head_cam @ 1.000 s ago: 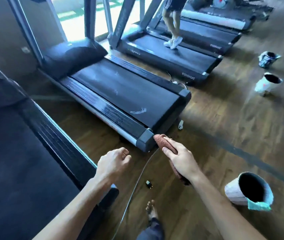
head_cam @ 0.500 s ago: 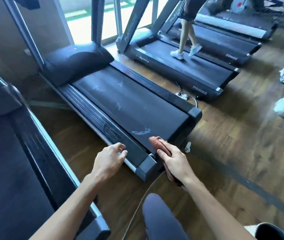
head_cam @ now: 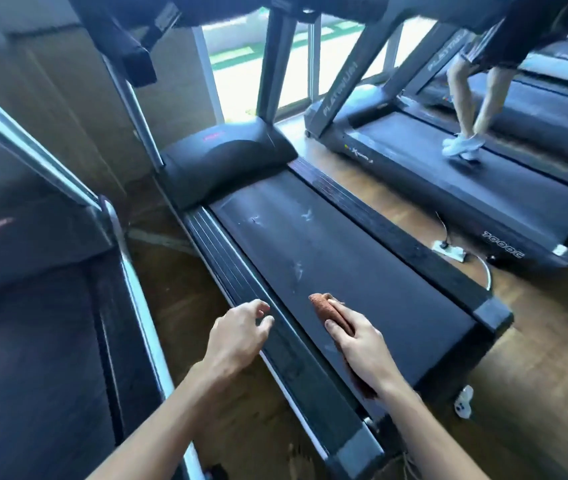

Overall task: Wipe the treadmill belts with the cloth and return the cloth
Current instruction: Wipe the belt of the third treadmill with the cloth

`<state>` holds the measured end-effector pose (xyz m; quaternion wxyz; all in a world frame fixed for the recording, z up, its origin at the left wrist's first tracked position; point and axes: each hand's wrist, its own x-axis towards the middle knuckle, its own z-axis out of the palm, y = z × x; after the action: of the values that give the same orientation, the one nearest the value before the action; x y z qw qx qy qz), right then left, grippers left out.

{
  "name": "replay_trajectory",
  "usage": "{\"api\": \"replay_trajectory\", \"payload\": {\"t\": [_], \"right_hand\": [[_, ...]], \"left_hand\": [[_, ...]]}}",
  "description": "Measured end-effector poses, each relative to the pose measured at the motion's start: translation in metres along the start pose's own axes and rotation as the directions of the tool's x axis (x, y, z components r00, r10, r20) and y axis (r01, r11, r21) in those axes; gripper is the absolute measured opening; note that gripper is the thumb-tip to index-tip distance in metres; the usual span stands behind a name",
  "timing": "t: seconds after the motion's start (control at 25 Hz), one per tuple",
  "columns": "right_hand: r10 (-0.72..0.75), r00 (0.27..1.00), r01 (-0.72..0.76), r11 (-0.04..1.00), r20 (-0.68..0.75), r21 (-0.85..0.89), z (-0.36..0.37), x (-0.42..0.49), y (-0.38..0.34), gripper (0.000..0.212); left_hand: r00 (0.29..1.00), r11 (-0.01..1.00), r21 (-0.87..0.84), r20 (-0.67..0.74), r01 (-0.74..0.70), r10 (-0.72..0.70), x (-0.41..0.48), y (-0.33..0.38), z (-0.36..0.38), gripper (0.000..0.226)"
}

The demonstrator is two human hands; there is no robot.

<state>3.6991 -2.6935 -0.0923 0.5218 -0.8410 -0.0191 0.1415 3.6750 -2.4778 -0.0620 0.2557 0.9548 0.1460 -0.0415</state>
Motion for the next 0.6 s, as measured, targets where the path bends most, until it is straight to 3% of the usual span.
{"api": "replay_trajectory", "payload": {"t": [0.2,0.32,0.6], "right_hand": [[-0.075,0.987,0.078,0.997,0.141,-0.019,0.047,0.092,-0.067,0.046],[-0.089,0.982,0.095,0.995,0.168,-0.030,0.070,0.132,-0.095,0.046],[-0.012,1.000,0.012,1.000,-0.021,0.004,0.104,0.226,-0.116,0.045]], "left_hand": [[0.987,0.990,-0.022,-0.081,0.140,-0.141,0.059,-0.045,-0.053,0.027],[0.982,0.988,-0.019,-0.101,0.156,-0.157,0.099,-0.068,-0.078,0.027],[0.999,0.997,0.063,0.004,-0.049,0.049,0.240,-0.089,-0.094,0.028]]}}
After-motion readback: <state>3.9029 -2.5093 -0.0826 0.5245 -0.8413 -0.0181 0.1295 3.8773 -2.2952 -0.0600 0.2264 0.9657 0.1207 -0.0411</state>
